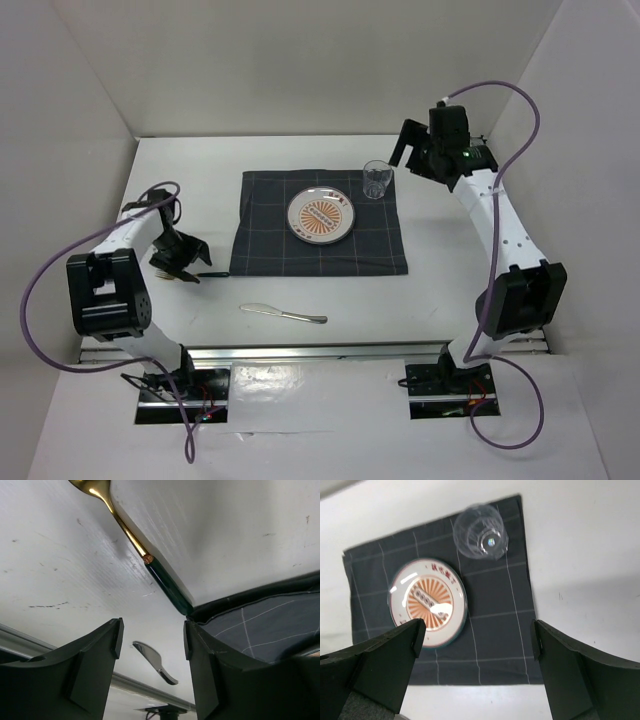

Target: Set the dinner table for one person

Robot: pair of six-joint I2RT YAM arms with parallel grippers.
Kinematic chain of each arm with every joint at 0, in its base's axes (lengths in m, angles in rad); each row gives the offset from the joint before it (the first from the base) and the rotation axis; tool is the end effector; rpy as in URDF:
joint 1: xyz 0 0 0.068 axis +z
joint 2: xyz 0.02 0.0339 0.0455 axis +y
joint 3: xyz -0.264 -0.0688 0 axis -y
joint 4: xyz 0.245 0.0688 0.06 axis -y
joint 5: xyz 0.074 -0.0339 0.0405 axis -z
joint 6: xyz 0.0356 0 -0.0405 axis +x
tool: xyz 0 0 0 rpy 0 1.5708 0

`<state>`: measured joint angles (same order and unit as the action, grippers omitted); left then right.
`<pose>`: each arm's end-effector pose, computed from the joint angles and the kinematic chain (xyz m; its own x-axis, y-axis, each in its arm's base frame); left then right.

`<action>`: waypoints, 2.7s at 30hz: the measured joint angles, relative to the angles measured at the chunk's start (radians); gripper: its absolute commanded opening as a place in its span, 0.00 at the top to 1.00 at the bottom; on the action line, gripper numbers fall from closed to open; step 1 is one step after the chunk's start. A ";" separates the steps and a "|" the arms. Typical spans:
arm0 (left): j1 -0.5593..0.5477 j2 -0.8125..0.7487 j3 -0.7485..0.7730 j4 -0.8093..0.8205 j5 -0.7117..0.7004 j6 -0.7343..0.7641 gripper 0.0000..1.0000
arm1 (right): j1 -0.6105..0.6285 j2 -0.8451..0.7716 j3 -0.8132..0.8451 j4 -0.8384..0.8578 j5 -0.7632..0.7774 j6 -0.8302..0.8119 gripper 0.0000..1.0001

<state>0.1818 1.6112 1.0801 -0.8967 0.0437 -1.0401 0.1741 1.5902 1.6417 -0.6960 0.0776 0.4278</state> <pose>0.2835 0.0505 0.1965 -0.3422 -0.9390 -0.0348 -0.9279 0.3435 -0.1448 0.3494 0.0586 0.3842 -0.5847 0.3171 -0.7467 0.1439 0.9464 0.2893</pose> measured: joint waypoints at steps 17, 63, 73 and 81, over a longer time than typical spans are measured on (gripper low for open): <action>-0.096 0.140 0.008 0.018 -0.021 -0.248 0.35 | 0.000 -0.062 -0.146 -0.014 -0.079 -0.061 0.01; -0.518 0.523 0.719 -0.125 -0.124 0.589 1.00 | -0.018 -0.126 -0.196 -0.040 -0.047 -0.054 0.01; -0.519 0.563 0.680 -0.111 -0.126 0.552 1.00 | -0.018 -0.180 -0.216 -0.063 -0.031 -0.043 0.01; -0.519 0.575 0.680 -0.107 -0.128 0.517 1.00 | -0.018 -0.180 -0.216 -0.085 -0.024 -0.043 0.01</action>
<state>-0.3374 2.1864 1.7599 -1.0039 -0.0845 -0.5232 0.1562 1.4101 1.4261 -0.7807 0.0536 0.3847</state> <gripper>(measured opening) 0.343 0.991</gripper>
